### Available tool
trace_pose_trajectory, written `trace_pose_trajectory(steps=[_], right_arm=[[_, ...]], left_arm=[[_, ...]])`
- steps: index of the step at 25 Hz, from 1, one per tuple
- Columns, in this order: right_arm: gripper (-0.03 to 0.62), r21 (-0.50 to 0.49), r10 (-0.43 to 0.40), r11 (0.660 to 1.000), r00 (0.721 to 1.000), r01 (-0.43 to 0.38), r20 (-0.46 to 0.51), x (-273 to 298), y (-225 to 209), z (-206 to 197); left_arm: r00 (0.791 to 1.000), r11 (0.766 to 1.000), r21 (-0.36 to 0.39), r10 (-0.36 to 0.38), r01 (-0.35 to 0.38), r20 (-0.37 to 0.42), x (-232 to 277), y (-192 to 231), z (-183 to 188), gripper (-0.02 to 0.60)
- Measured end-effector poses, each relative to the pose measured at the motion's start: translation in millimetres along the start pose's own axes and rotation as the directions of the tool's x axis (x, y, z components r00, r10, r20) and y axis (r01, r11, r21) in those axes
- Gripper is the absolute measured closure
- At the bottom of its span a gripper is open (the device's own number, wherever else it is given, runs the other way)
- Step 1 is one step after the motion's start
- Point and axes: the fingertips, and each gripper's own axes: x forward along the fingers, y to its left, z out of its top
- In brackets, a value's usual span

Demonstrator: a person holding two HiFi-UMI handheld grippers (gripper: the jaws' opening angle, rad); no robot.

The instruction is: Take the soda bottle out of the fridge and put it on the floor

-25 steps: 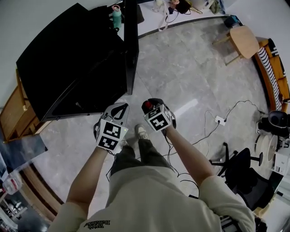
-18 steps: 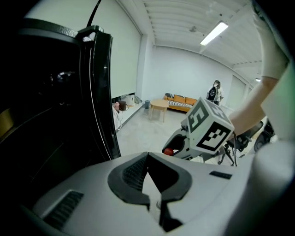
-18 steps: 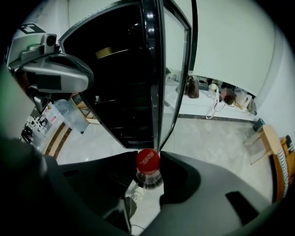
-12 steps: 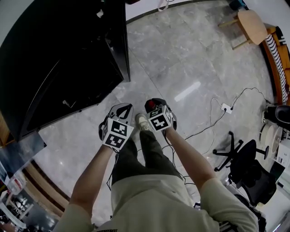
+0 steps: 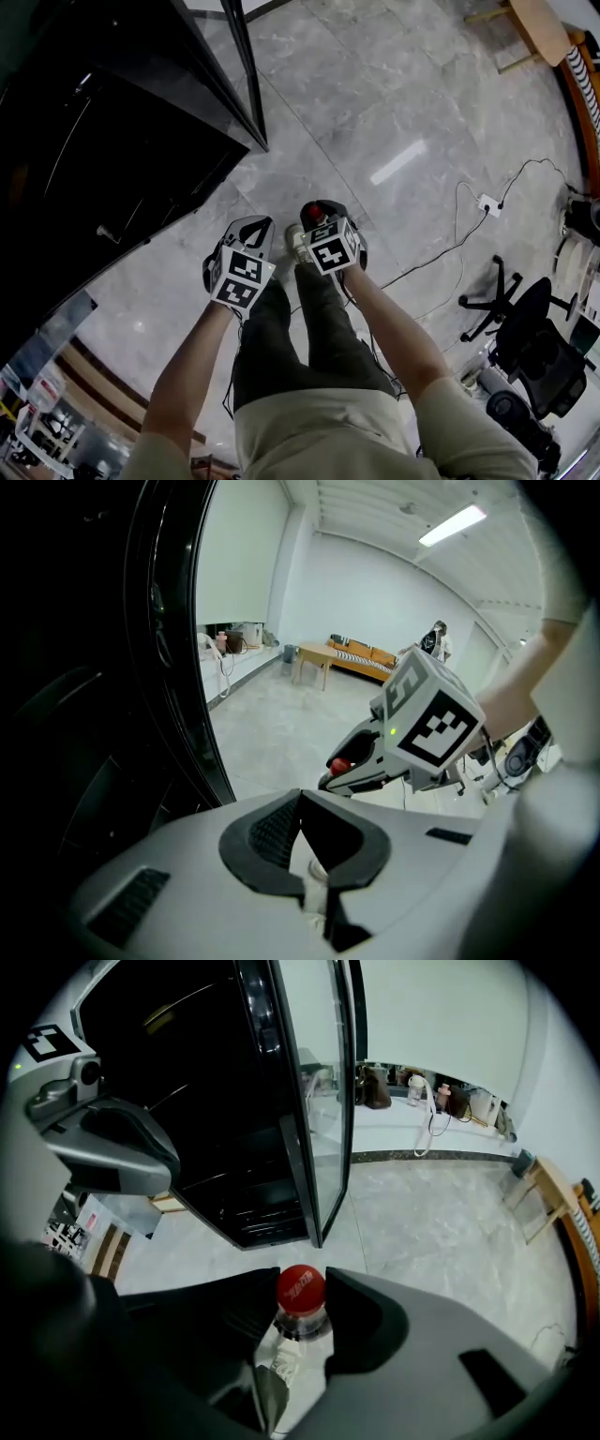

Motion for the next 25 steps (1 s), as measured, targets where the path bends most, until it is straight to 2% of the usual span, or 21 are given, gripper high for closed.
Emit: trace_pose_trajectory(steps=[7, 11, 18, 25], right_arm=[[0.459, 0.057, -0.022, 0.998, 1.0, 0.022, 0.012, 73, 6, -41], [0.459, 0.079, -0.033, 0.996, 0.999, 0.032, 0.017, 110, -8, -64], [0.459, 0.115, -0.067, 0.991, 0.997, 0.071, -0.037, 182, -18, -119], [0.459, 0.174, -0.047, 0.983, 0.994, 0.064, -0.099, 239, -29, -177]], left_arm=[[0.995, 0.998, 0.018, -0.06, 0.061, -0.081, 63, -1, -73, 0.575], [0.992, 0.997, 0.016, -0.07, 0.072, -0.109, 100, -11, -97, 0.575], [0.987, 0.996, -0.076, -0.066, 0.055, -0.144, 163, 0, -150, 0.575], [0.981, 0.993, -0.104, -0.07, 0.052, -0.181, 222, 8, -190, 0.575]])
